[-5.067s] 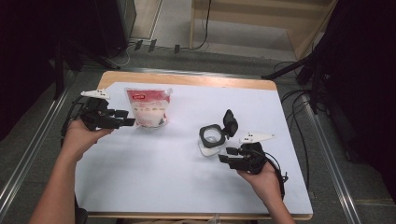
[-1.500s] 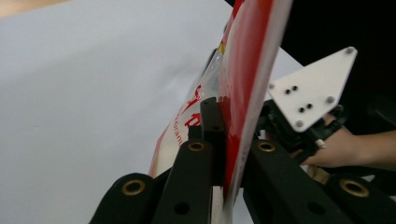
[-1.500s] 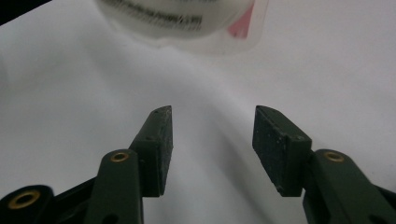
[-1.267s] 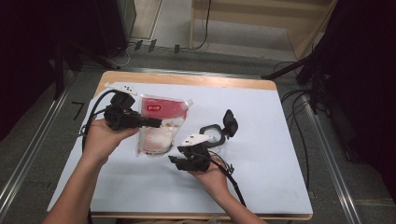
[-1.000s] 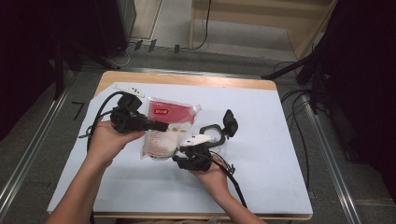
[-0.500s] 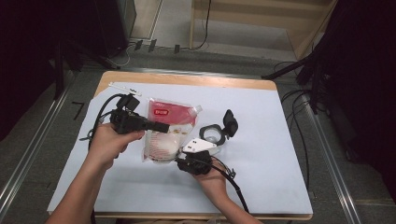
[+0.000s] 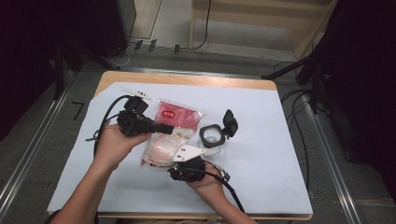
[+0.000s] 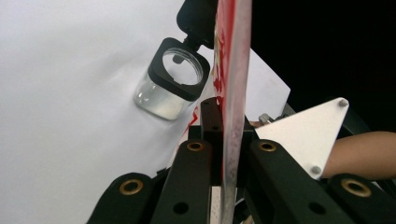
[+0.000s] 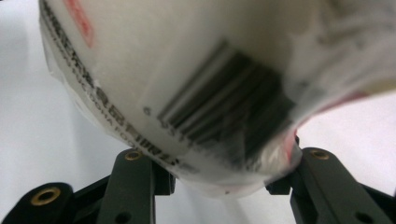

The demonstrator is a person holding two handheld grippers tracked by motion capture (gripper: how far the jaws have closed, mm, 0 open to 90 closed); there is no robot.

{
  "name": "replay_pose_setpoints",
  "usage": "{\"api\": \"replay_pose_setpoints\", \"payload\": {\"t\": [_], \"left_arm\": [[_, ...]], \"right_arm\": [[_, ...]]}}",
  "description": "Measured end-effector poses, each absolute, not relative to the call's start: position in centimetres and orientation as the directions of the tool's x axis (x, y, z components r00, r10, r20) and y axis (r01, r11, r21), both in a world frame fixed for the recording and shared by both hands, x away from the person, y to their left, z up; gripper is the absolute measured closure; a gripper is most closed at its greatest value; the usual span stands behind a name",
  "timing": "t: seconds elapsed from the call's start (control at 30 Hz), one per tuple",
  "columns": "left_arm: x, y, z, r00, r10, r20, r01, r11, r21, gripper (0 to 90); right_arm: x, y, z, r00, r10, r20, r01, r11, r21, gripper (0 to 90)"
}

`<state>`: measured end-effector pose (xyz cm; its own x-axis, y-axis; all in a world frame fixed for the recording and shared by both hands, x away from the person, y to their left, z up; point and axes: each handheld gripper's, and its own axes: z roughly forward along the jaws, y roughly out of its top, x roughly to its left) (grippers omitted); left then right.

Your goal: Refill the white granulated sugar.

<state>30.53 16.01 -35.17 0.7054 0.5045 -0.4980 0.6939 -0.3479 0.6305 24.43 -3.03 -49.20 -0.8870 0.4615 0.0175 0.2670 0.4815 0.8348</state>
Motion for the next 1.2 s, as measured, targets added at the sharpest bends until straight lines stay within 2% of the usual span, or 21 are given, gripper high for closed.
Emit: {"api": "replay_pose_setpoints", "payload": {"t": [0.13,0.47,0.67,0.8,0.97,1.07,1.2], "left_arm": [[30.7,15.9,-35.5,0.717,0.495,-0.491,0.682,-0.356,0.638,87.9],[30.5,14.9,-35.8,0.774,0.479,-0.413,0.612,-0.403,0.68,84.1],[30.3,14.2,-36.1,0.792,0.472,-0.387,0.581,-0.387,0.716,83.7],[30.1,13.6,-36.4,0.79,0.466,-0.399,0.585,-0.376,0.719,83.2],[30.4,13.0,-36.7,0.743,0.462,-0.484,0.653,-0.34,0.677,84.2],[30.1,12.1,-36.8,0.74,0.476,-0.475,0.654,-0.344,0.674,83.2],[30.0,11.4,-36.9,0.742,0.486,-0.462,0.651,-0.361,0.667,81.2]], "right_arm": [[23.7,-2.4,-48.6,-0.909,0.417,0.01,0.24,0.505,0.829,56.7],[23.6,-2.5,-48.1,-0.919,0.383,0.089,0.282,0.484,0.828,56.4],[23.6,-2.4,-47.6,-0.919,0.371,0.133,0.305,0.457,0.835,55.8],[23.4,-2.3,-47.4,-0.916,0.368,0.159,0.324,0.448,0.833,55.1],[23.3,-2.2,-47.4,-0.917,0.351,0.188,0.339,0.443,0.83,52.8],[23.4,-2.1,-47.6,-0.9,0.375,0.221,0.379,0.426,0.822,50.6],[23.3,-2.0,-47.8,-0.902,0.372,0.219,0.379,0.44,0.814,51.7]]}}
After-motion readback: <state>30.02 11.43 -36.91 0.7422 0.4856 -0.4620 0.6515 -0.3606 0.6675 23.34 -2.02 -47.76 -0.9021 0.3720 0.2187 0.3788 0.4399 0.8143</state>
